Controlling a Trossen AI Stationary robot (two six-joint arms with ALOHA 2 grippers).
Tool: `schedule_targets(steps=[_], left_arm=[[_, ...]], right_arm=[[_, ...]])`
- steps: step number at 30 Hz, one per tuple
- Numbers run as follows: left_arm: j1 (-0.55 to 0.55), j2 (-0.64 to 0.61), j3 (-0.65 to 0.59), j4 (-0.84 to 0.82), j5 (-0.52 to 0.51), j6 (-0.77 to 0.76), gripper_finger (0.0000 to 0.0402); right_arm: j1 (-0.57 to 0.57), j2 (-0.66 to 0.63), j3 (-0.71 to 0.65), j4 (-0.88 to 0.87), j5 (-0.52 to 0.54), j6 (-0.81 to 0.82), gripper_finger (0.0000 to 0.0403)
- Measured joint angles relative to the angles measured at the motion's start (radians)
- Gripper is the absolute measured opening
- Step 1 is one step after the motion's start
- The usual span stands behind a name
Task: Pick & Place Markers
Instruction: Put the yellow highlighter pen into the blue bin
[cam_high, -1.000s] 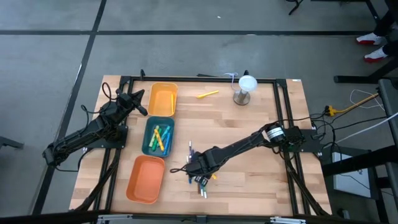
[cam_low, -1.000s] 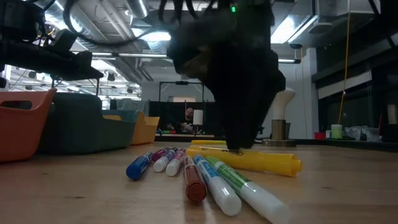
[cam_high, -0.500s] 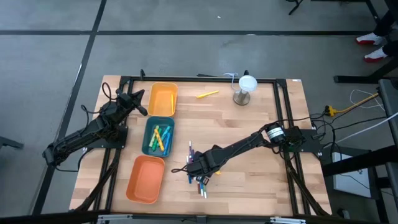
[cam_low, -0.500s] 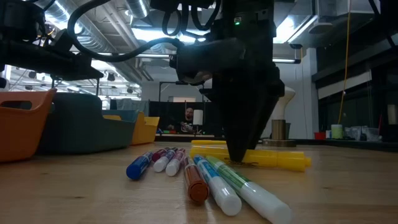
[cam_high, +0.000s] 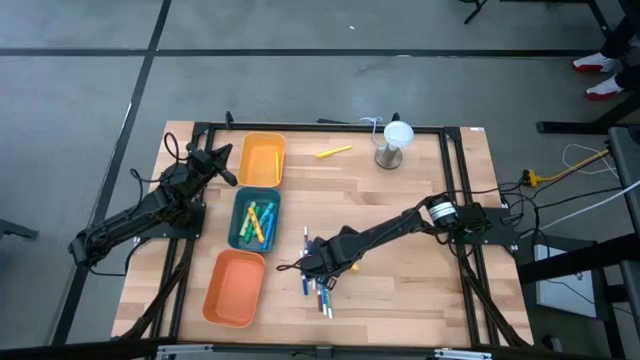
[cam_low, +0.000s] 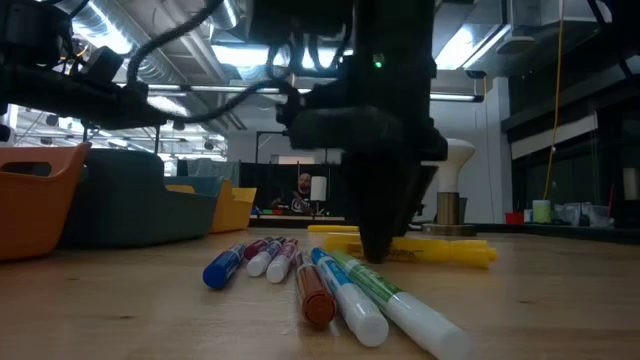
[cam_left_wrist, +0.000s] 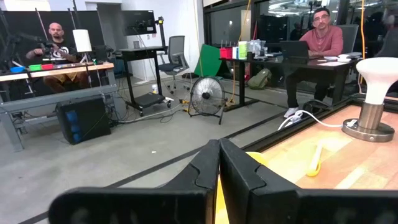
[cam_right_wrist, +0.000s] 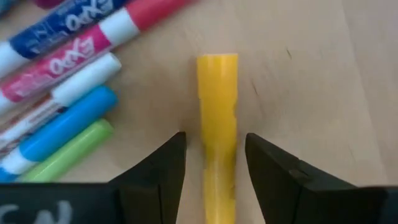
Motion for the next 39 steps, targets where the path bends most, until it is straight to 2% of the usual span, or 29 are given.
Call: schedule_targets(steps=[5, 11, 14, 20, 29, 31, 36, 39], left_arm=[[0.0, 0.0, 0.0, 0.0, 0.0, 0.0, 0.0007], [0.0, 0.0, 0.0, 0.0, 0.0, 0.0, 0.0008], [0.0, 0.0, 0.0, 0.0, 0.0, 0.0, 0.001], [0.0, 0.0, 0.0, 0.0, 0.0, 0.0, 0.0008], [0.0, 0.0, 0.0, 0.0, 0.0, 0.0, 0.0009], [0.0, 0.0, 0.0, 0.0, 0.0, 0.0, 0.001], [0.0, 0.0, 0.0, 0.0, 0.0, 0.0, 0.0008], [0.0, 0.0, 0.0, 0.0, 0.0, 0.0, 0.0006]], right_arm=[[-0.011, -0.009, -0.08, 0.062, -0.028, -0.008, 0.0165], [-0.029, -0.006, -0.089, 0.082, -0.053, -0.049, 0.0161], [-0.041, -0.006, -0.089, 0.082, -0.069, -0.06, 0.0138], [-0.065, -0.005, -0.09, 0.069, -0.091, -0.088, 0.0064], [-0.109, -0.026, -0.092, -0.013, -0.127, -0.115, 0.0064], [-0.118, -0.049, -0.096, -0.029, -0.104, -0.119, 0.0064], [-0.131, -0.123, -0.099, -0.104, 0.039, -0.1, 0.0064], [-0.134, -0.169, -0.095, -0.139, 0.069, -0.074, 0.0064]])
